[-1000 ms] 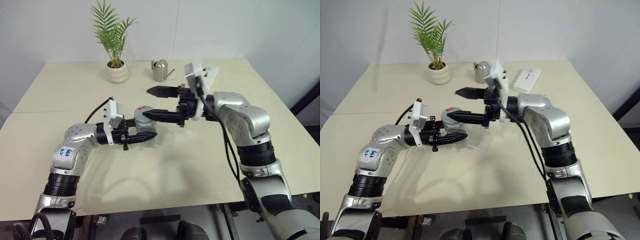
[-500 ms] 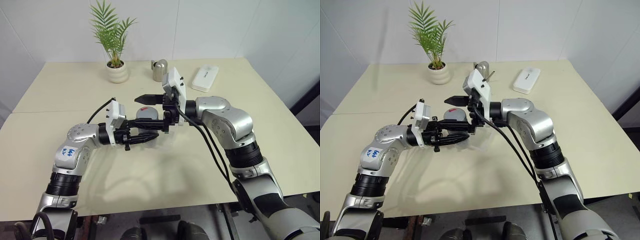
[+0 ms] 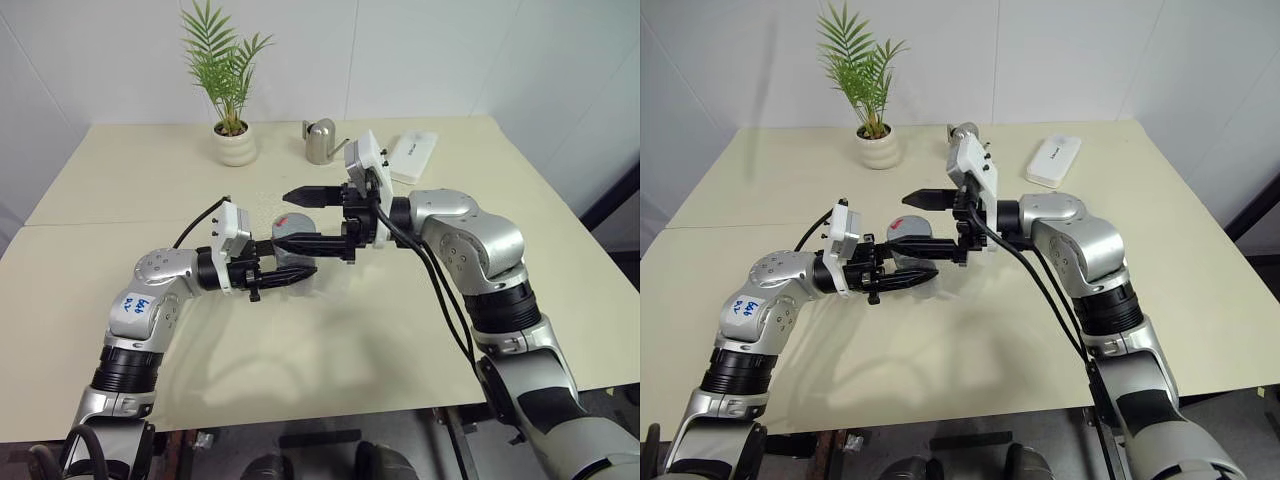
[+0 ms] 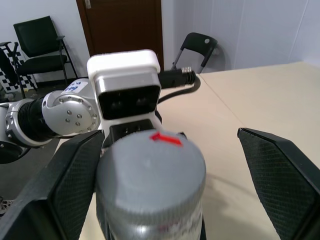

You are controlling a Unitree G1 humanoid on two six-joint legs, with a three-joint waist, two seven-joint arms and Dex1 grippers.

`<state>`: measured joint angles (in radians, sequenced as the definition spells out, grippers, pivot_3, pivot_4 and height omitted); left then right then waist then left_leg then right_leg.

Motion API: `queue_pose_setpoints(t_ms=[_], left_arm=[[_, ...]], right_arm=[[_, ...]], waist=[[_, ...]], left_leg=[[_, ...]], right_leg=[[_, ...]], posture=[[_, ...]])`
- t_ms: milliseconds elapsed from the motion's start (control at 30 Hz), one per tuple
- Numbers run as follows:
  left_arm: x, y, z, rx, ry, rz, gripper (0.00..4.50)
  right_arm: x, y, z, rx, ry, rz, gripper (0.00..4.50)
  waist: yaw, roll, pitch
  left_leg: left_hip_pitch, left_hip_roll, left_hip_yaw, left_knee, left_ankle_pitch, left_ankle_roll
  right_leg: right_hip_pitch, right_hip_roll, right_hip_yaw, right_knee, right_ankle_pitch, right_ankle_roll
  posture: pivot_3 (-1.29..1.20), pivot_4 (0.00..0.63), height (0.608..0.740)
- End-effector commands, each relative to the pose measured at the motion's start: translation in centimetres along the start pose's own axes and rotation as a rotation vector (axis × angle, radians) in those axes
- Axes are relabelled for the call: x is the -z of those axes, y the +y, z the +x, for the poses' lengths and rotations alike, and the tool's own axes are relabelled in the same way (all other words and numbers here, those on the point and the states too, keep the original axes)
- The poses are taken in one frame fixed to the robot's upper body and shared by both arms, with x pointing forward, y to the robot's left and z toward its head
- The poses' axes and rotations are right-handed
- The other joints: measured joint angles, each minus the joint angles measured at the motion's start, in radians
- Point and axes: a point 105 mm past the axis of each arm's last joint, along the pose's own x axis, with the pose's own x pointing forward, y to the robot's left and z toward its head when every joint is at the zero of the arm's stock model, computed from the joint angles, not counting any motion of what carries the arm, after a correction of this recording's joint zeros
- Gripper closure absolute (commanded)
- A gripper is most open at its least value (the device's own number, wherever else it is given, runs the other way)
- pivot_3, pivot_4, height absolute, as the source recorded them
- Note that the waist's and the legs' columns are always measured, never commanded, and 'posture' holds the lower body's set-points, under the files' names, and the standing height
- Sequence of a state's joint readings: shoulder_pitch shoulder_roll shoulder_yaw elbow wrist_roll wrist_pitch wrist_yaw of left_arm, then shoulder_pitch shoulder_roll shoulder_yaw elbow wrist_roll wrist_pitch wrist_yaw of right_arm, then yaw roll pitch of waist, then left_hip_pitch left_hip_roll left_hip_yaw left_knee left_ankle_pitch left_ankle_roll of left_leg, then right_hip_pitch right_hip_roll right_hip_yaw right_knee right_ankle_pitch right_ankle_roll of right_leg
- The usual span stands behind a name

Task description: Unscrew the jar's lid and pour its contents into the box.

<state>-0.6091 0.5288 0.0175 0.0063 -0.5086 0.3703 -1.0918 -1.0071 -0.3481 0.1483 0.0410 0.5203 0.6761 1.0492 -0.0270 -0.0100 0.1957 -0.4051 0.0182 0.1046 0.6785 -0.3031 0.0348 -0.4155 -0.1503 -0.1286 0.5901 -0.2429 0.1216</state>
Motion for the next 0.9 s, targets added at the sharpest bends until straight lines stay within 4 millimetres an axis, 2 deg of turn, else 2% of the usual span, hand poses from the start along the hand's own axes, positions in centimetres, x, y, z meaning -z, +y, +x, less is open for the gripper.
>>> queue_pose_setpoints(t_ms=[33,533,900], left_arm=[[-0.9,-0.4,-0.1,0.013,-0.018,0.039,2.54],[-0.9,-0.4,-0.4,0.008,-0.014,0.036,2.54],[-0.9,-0.5,-0.3,0.009,-0.018,0.035,2.54]], right_arm=[[-1.1,0.2,-0.8,-0.004,-0.032,-0.043,0.01],[-2.5,1.9,-0.5,-0.123,-0.11,-0.033,0.01],[-1.2,0.9,1.2,-0.071,-0.038,-0.049,0.01]], waist=[[0.0,0.0,0.0],[0.0,0.0,0.0],[0.0,0.0,0.0]], left_leg=[[0.0,0.0,0.0,0.0,0.0,0.0],[0.0,0.0,0.0,0.0,0.0,0.0],[0.0,0.0,0.0,0.0,0.0,0.0]], right_leg=[[0.0,0.0,0.0,0.0,0.0,0.0],[0.0,0.0,0.0,0.0,0.0,0.0],[0.0,0.0,0.0,0.0,0.0,0.0]], posture=[[0.0,0.15,0.74],[0.0,0.15,0.74],[0.0,0.15,0.74]])
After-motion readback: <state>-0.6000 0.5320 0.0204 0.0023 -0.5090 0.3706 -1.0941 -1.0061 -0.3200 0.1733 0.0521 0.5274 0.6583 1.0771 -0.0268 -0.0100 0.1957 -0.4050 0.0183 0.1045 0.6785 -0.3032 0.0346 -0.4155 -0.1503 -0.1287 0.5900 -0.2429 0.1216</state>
